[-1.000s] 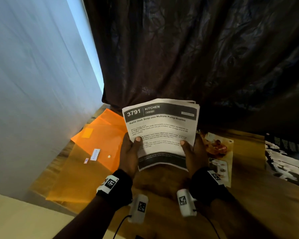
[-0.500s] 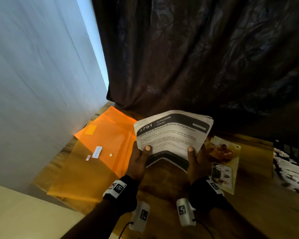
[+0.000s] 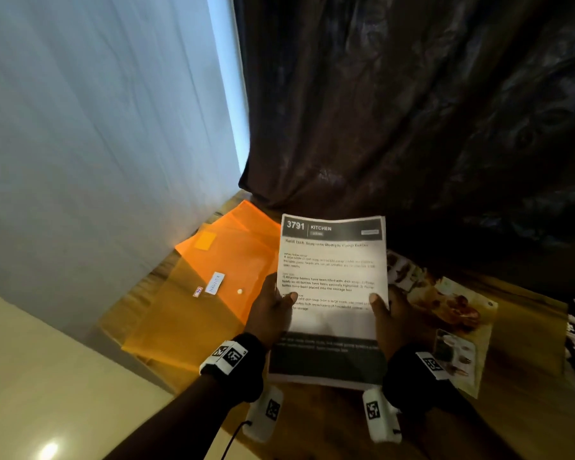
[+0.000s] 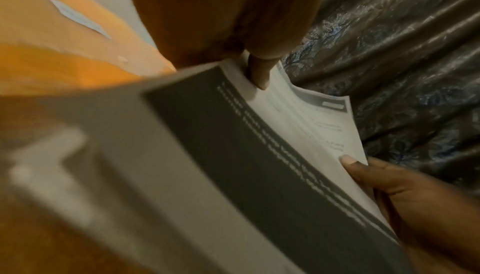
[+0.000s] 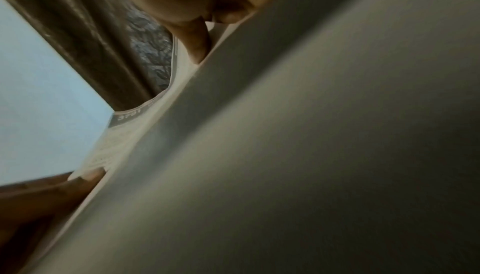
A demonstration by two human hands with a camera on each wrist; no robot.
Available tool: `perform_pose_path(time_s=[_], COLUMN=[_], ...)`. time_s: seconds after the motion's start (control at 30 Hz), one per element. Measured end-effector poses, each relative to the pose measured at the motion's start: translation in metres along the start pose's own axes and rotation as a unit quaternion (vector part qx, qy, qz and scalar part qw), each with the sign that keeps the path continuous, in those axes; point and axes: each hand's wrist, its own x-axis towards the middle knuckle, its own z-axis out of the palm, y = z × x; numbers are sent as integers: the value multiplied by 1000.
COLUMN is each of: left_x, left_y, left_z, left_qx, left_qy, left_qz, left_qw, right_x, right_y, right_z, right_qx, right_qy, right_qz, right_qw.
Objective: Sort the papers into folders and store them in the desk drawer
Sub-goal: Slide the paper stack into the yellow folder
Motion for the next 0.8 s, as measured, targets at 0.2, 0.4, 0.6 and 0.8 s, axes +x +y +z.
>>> perform_pose_path(time_s=[0.2,0.4,0.6,0.8], left_x=[6,3,4,14], left_y=[-16,-24,-25,-16], left_z=[-37,-71,-79,-87], left_qx=[221,582,587,573], left_qy=[40,-2,-74,-110], left_qz=[-67,-95,-94,-85], left_qw=[972,807,801,808], right_x=[-3,6,6,3], right_y=[39,54,49,38], right_z=[28,28,36,46], right_qx=[53,63,65,113], right_qy=[-24,-50,-87,-131], right_qz=[55,85,73,65], right_qw=[997,993,991,983])
